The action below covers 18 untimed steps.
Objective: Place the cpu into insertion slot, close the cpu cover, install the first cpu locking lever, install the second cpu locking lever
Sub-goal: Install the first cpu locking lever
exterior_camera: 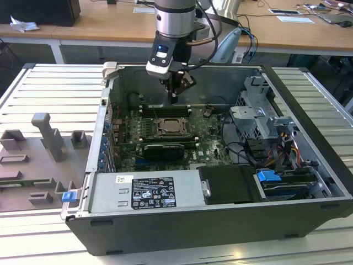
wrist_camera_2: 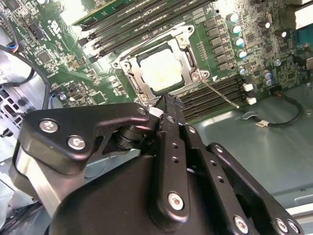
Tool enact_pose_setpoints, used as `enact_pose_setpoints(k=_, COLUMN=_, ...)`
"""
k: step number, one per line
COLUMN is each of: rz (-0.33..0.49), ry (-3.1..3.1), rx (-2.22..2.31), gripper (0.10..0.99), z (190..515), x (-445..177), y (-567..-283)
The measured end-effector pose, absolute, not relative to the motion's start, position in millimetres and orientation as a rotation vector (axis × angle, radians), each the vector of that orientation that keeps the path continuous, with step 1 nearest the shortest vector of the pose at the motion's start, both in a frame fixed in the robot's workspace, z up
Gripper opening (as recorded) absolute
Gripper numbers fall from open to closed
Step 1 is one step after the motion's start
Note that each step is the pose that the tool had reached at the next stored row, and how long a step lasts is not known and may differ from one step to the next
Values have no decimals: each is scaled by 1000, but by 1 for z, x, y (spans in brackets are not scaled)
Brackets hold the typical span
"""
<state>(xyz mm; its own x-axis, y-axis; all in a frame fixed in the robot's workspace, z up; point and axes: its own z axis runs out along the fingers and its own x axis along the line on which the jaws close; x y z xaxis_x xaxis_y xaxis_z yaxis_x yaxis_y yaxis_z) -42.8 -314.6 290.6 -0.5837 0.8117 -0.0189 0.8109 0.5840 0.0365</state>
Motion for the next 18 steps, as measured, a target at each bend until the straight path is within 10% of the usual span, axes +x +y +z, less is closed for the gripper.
enact_pose_setpoints(k=18, rz=41, ry=2875, rx=1185, gripper=106, z=291, x=-43, y=-315)
